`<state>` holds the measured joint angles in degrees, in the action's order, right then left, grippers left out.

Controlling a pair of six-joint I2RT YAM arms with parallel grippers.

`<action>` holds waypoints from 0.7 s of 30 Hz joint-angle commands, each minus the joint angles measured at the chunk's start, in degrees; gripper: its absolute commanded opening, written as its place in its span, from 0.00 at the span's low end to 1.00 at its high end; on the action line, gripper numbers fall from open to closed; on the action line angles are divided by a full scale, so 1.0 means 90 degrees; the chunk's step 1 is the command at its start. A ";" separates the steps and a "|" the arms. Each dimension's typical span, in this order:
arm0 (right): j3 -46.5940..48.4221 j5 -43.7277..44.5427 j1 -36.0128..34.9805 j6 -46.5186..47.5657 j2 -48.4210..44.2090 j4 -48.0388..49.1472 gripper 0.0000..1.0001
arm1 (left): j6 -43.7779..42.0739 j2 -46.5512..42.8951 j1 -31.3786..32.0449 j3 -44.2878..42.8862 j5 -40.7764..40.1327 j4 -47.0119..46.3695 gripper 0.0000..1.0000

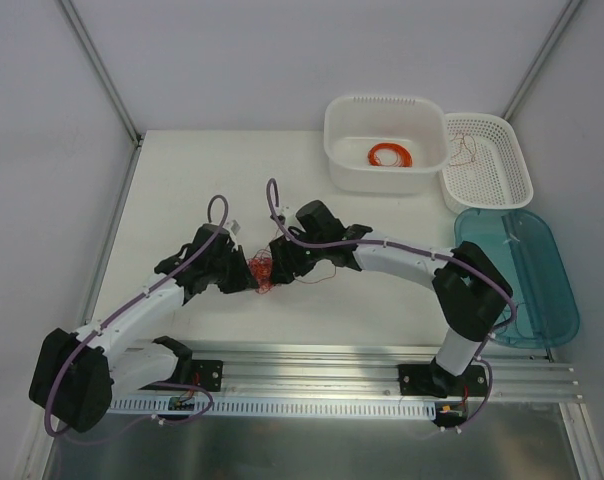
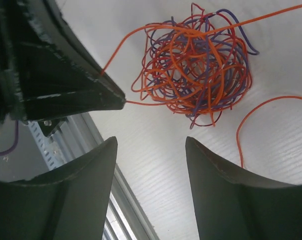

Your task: Untangle the cables

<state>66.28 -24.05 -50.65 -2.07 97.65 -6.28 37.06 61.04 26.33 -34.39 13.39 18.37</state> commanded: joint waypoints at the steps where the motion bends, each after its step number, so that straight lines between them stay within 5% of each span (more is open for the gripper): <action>1: 0.0340 -0.0130 -0.0016 0.0142 0.0399 0.0843 0.60 | 0.0169 -0.0258 0.0063 0.0100 0.0055 -0.0147 0.00; 21: 0.1571 -0.0462 -0.0378 0.1284 0.1504 -0.0161 0.52 | 0.0287 -0.0532 0.0073 0.0423 -0.0296 -0.0137 0.00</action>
<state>78.22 -26.02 -53.56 7.60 109.80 -6.28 38.65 56.97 26.33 -30.37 11.97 17.85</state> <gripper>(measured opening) 0.529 0.009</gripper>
